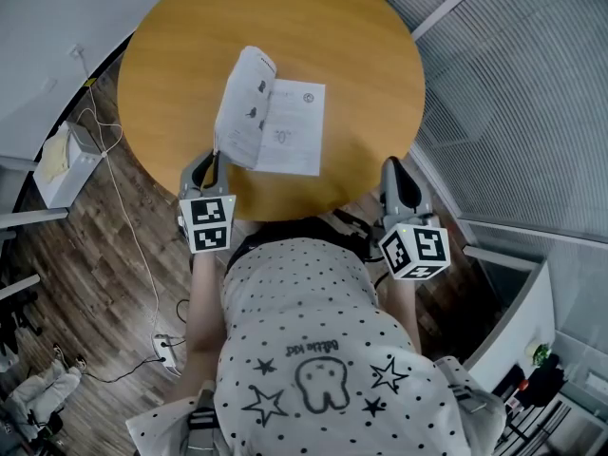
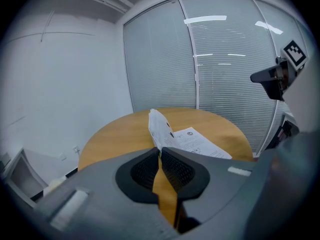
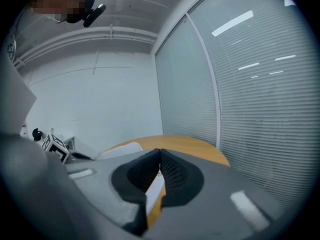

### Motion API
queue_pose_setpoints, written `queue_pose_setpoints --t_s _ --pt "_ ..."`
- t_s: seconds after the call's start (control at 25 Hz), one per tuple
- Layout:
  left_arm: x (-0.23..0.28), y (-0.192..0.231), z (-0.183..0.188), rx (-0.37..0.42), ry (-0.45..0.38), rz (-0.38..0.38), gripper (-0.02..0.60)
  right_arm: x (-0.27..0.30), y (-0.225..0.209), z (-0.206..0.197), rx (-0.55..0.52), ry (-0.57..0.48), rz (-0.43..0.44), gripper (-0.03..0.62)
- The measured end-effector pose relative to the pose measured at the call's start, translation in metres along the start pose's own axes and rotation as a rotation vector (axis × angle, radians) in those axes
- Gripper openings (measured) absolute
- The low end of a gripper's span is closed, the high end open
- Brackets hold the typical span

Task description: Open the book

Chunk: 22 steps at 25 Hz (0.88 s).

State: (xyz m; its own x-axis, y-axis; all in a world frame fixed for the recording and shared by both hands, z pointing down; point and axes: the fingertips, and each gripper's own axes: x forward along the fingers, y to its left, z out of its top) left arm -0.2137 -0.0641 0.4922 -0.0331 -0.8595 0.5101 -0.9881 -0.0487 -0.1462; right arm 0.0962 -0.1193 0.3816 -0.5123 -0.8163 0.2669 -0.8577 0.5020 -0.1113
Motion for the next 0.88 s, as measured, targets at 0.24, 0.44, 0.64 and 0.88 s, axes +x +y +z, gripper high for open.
queue_pose_setpoints --t_s 0.24,0.44,0.64,0.88 --pt "0.002 0.011 -0.014 -0.074 0.015 0.02 0.026 0.003 0.001 0.0 -0.004 0.001 0.001 0.003" --pt "0.0 0.027 -0.029 -0.189 0.026 0.032 0.026 0.003 0.005 0.003 -0.01 0.003 -0.007 0.003" --pt "0.004 0.037 -0.043 -0.257 0.035 0.047 0.026 0.005 0.004 0.005 -0.016 0.003 -0.012 0.003" --pt "0.011 0.048 -0.07 -0.348 0.07 0.078 0.026 0.006 -0.003 0.005 -0.014 0.003 -0.02 0.003"
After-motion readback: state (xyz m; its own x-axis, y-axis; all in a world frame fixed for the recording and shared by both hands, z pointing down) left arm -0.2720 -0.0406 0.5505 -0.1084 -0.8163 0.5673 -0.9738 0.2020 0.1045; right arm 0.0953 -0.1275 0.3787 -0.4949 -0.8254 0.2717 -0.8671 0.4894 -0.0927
